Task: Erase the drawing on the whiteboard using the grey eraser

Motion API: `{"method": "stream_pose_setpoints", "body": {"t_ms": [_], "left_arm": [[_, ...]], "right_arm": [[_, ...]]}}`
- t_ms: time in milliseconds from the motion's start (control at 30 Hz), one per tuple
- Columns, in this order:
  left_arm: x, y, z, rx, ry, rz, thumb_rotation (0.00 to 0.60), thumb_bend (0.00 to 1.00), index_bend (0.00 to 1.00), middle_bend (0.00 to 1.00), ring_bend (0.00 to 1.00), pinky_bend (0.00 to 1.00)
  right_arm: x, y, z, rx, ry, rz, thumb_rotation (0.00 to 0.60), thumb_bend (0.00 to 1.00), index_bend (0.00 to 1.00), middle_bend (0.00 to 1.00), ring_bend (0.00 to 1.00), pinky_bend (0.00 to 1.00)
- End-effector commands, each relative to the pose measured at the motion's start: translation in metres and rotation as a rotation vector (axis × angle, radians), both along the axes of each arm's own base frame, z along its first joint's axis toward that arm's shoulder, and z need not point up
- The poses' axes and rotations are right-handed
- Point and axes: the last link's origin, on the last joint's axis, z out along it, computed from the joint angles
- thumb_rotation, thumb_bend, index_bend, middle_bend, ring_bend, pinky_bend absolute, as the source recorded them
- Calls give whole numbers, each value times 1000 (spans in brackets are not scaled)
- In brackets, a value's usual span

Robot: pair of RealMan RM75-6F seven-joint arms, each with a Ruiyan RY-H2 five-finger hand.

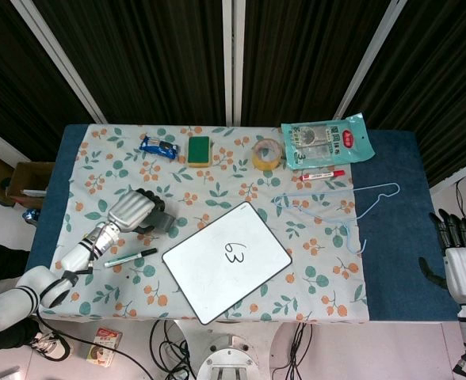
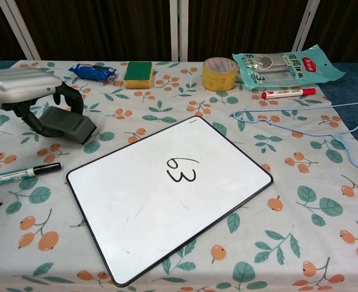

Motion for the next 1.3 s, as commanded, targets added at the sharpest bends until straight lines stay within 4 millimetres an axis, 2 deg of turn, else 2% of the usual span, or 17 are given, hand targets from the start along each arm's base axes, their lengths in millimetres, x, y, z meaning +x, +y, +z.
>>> {"method": "stream_pose_setpoints", "body": {"t_ms": [33, 267, 500, 700, 767, 900, 1000, 1100, 1300], "left_arm": [[0, 0, -1, 0, -13, 9, 600, 282, 475, 447, 332, 382], [4, 2, 2, 19, -56, 12, 600, 313, 532, 500, 383, 435], [28, -8, 14, 29, -144, -58, 600, 318, 595, 561, 449, 494], [49, -42, 14, -47, -134, -140, 600, 322, 615, 579, 464, 510], [57, -62, 13, -72, -127, -172, 600, 322, 622, 587, 471, 511], [72, -96, 4, -118, -124, -202, 600, 328, 630, 595, 477, 511], [82, -114, -5, -143, -118, -229, 600, 329, 630, 595, 478, 511], [89, -123, -16, -153, -98, -266, 600, 330, 632, 596, 478, 511], [98, -129, -39, -178, -78, -263, 600, 333, 633, 598, 478, 511]], "right_arm": [[0, 0, 0, 0, 0, 0, 600, 241, 0, 0, 0, 0], [-2, 0, 1, -3, -2, -7, 600, 241, 0, 0, 0, 0], [-4, -1, 1, -6, -6, -7, 600, 241, 0, 0, 0, 0], [-4, -1, 2, -13, -13, -2, 600, 241, 0, 0, 0, 0], [-5, -1, 3, -19, -15, -1, 600, 241, 0, 0, 0, 0], [-6, 0, 6, -28, -19, 1, 600, 241, 0, 0, 0, 0], [-7, 1, 8, -34, -21, 2, 600, 241, 0, 0, 0, 0], [-8, 2, 10, -41, -24, 0, 600, 240, 0, 0, 0, 0], [-12, 4, 12, -51, -32, -5, 600, 248, 0, 0, 0, 0]]}}
